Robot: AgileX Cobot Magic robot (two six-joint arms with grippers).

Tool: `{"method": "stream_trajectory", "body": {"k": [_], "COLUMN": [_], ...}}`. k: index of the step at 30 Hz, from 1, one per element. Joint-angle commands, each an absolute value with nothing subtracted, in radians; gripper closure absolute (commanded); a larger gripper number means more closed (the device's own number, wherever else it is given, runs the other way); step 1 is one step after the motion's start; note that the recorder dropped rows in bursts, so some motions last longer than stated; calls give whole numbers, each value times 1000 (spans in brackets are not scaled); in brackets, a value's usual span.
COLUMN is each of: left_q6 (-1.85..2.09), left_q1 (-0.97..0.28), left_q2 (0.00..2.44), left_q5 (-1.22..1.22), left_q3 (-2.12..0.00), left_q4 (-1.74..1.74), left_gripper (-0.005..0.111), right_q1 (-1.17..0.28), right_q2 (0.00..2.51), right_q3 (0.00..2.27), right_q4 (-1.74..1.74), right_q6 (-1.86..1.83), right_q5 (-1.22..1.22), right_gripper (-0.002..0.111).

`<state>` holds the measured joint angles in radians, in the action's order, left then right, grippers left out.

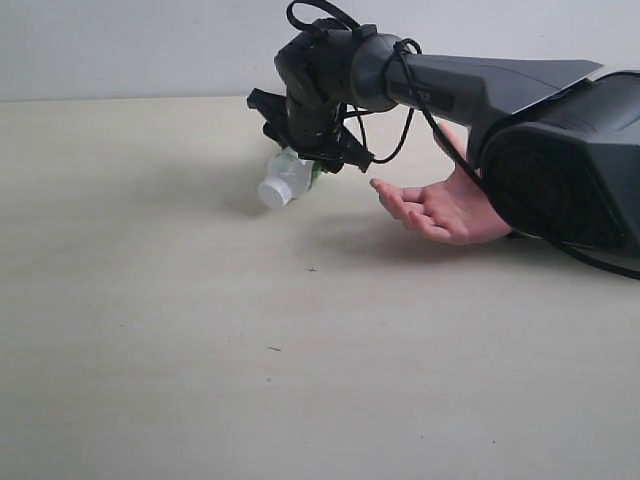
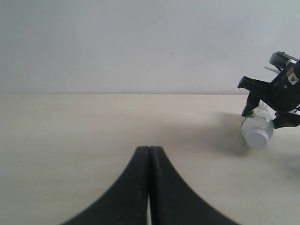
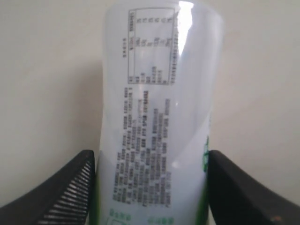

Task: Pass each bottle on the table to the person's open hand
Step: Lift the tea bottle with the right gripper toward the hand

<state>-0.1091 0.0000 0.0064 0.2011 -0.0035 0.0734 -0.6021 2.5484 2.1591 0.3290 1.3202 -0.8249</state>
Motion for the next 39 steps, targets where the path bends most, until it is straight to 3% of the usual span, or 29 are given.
{"method": "stream_trajectory", "body": {"k": [1, 15, 20, 29, 39], "left_q6": [-109, -109, -109, -109, -109], "left_q1": [0, 0, 0, 0, 0], "left_q2": [0, 0, 0, 0, 0], "left_q5": [199, 199, 199, 199, 199], "left_q3": [0, 0, 0, 0, 0], "left_q4": [76, 76, 76, 76, 76], "left_gripper": [107, 107, 107, 107, 107], "right_q1": [-594, -630, -652, -652, -652], "right_q2": [2536, 2394, 2336, 2223, 1979], "right_q3": [2160, 2160, 2160, 2145, 1755], "right_q4": [314, 299, 191, 183, 191], "right_q6": [1232, 1010, 763, 508, 501], "right_q5": [-905, -881, -890, -1039, -858], "right_gripper": [108, 108, 108, 108, 108]}}
